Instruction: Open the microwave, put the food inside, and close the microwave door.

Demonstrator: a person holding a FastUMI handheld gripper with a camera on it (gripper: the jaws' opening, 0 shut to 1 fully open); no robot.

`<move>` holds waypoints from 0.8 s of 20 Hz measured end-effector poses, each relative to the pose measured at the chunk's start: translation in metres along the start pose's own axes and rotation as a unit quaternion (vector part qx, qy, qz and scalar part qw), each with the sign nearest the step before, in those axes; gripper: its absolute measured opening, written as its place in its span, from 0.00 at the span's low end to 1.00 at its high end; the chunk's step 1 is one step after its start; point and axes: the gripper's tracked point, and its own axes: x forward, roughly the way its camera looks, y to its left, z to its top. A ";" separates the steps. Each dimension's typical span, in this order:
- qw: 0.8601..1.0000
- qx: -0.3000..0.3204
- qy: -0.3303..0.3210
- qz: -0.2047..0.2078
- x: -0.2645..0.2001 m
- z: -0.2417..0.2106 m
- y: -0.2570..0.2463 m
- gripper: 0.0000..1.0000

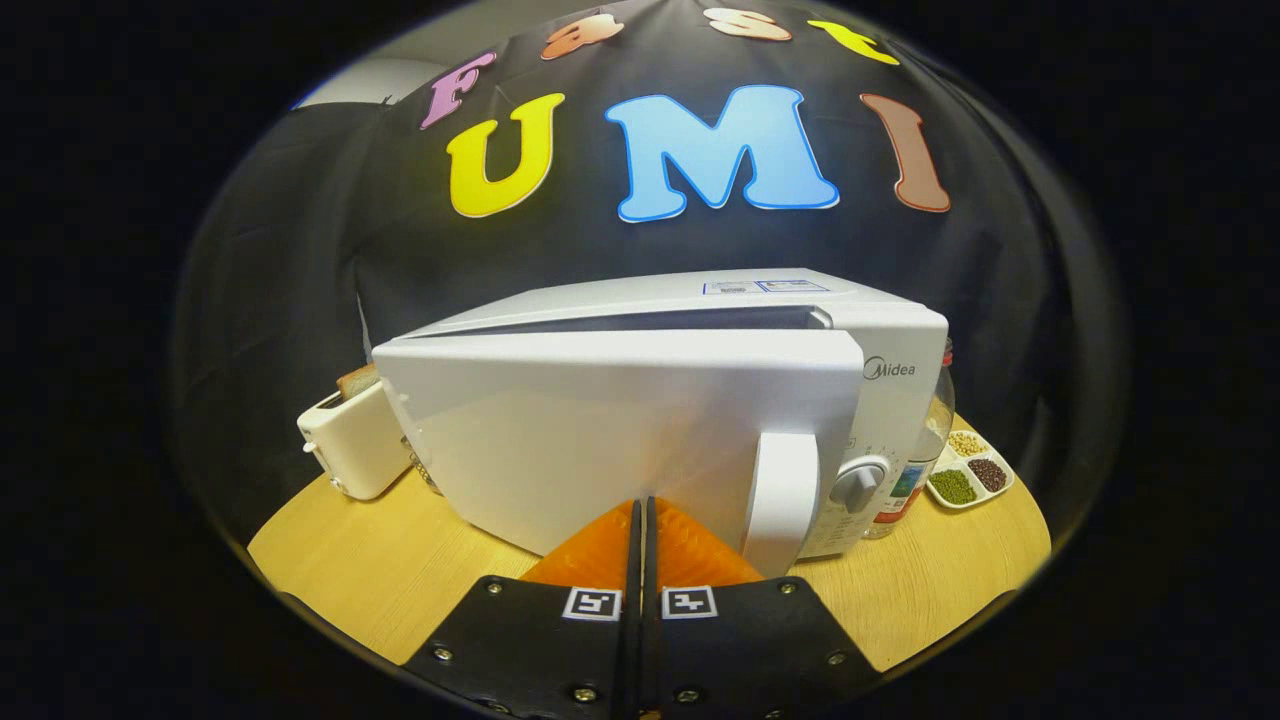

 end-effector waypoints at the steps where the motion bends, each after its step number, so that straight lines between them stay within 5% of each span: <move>1: 1.000 0.001 -0.002 -0.002 0.003 0.002 -0.002 0.01; 9: 1.000 0.020 -0.011 -0.019 0.019 0.018 -0.013 0.01; 16: 0.999 -0.031 -0.020 -0.013 0.025 0.016 -0.001 0.01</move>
